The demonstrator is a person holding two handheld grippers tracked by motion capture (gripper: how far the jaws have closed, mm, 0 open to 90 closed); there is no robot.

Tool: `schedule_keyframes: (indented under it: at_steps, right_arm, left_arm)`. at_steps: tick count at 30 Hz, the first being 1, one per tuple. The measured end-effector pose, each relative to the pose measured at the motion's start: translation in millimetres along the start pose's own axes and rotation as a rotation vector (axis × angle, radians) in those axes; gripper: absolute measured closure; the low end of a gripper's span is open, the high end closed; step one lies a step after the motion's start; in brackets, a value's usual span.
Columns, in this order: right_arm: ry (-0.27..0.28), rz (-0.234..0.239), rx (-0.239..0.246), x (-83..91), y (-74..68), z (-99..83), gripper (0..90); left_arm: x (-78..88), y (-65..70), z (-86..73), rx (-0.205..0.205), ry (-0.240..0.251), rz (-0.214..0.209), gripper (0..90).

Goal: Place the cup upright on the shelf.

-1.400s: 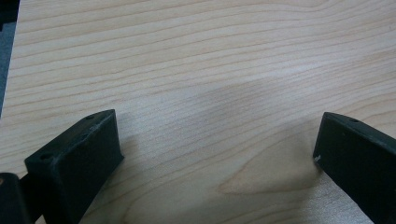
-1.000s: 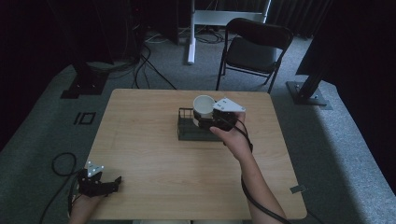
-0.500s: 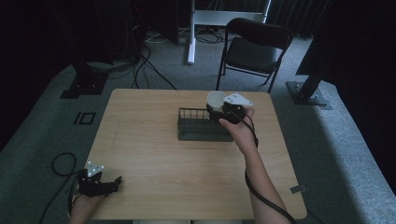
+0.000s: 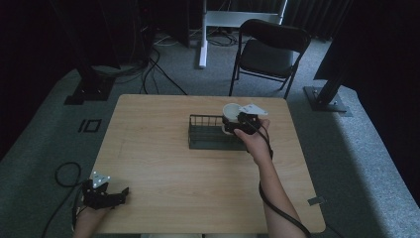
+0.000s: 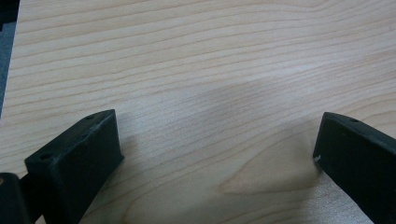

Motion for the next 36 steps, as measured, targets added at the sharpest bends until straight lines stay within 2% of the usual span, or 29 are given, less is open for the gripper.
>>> schedule_keyframes:
  at_steps: [4, 19, 36]
  right_arm:
    - [-0.015, 0.002, -0.018, -3.6, 2.4, -7.0, 19.9]
    - [-0.058, -0.009, -0.016, -10.5, 9.2, -26.1, 19.8]
    - [-0.044, -0.006, 0.014, -10.3, 9.4, -28.6, 19.4]
  left_arm:
    - [-0.1, 0.0, 0.1, 0.000, 0.001, 0.000, 0.9]
    - [-0.1, 0.1, 0.1, 0.001, 0.001, 0.000, 0.9]
    - [-0.1, 0.1, 0.1, 0.001, 0.001, 0.000, 0.9]
Point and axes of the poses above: each handheld gripper's, and its own axes: x roughly backward along the jaws, z roughly out of its top, y roughly to its right, the point moved 10 cm from there along -x, roughly forward along the jaws, and after that the axes turned 13 degrees about z, right-handed, at the moved point
